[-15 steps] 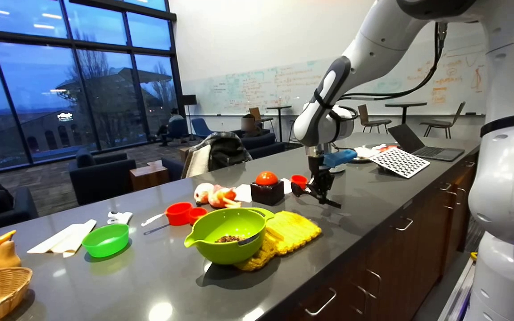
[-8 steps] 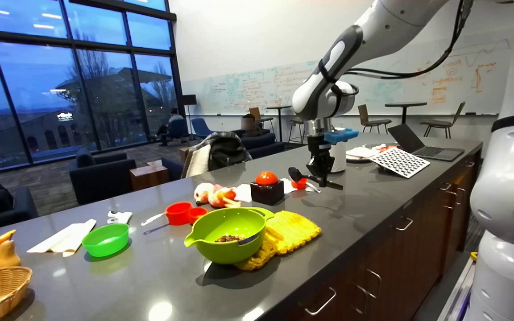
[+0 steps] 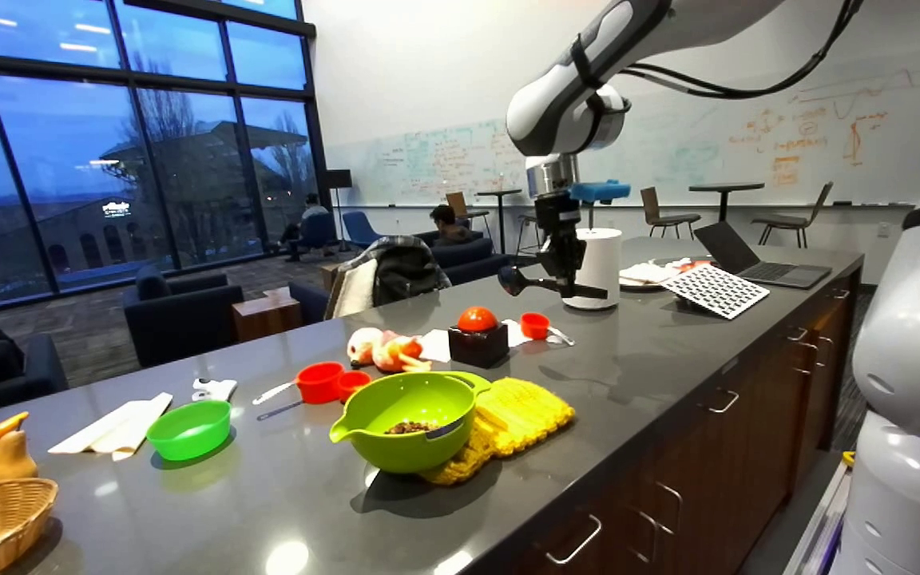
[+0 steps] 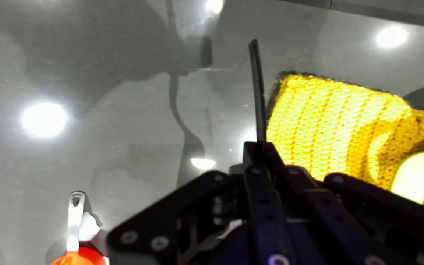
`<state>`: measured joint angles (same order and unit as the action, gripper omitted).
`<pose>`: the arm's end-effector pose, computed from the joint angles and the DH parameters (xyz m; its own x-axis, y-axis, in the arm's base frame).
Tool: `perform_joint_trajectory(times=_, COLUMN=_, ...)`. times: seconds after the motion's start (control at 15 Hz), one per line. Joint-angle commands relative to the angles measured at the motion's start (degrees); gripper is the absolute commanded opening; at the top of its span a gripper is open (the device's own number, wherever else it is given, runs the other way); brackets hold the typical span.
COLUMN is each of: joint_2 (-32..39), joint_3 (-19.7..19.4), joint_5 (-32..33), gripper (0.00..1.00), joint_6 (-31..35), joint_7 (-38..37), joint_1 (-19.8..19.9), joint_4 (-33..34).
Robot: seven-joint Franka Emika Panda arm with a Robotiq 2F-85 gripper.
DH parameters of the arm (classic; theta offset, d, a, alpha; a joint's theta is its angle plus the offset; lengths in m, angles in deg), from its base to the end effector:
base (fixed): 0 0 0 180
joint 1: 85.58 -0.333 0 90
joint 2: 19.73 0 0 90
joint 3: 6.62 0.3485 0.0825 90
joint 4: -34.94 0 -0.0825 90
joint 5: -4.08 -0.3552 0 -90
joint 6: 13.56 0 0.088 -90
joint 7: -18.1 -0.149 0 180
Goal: Put the serving spoon in the bowl
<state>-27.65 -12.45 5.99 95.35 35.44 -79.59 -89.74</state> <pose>0.4443 -0.0979 0.4433 0.9844 0.1117 -0.1357 0.1092 -0.9937 -0.0259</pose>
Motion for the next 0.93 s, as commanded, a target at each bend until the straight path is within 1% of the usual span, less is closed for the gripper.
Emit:
perform_joint_trajectory(times=0.0, joint_2=-2.7, joint_3=1.5, joint_5=-0.4, gripper=0.01, joint_6=-5.2, joint_7=2.1, joint_1=-2.7, joint_4=1.6)
perform_joint_trajectory(times=0.13, joint_2=-3.6, joint_3=2.4, joint_5=-0.8, gripper=0.01, joint_6=-7.9, joint_7=3.1, joint_1=-4.3, joint_4=2.0)
perform_joint_trajectory(times=0.33, joint_2=-5.2, joint_3=3.1, joint_5=-1.6, gripper=0.01, joint_6=-13.9, joint_7=5.6, joint_1=-5.9, joint_4=2.7)
perform_joint_trajectory(times=0.73, joint_2=-7.1, joint_3=3.7, joint_5=-2.0, gripper=0.01, joint_6=-27.2, joint_7=7.8, joint_1=-8.0, joint_4=4.5)
perform_joint_trajectory(times=0.87, joint_2=-6.9, joint_3=3.9, joint_5=-2.9, gripper=0.01, joint_6=-30.3, joint_7=8.9, joint_1=-8.6, joint_4=5.0)
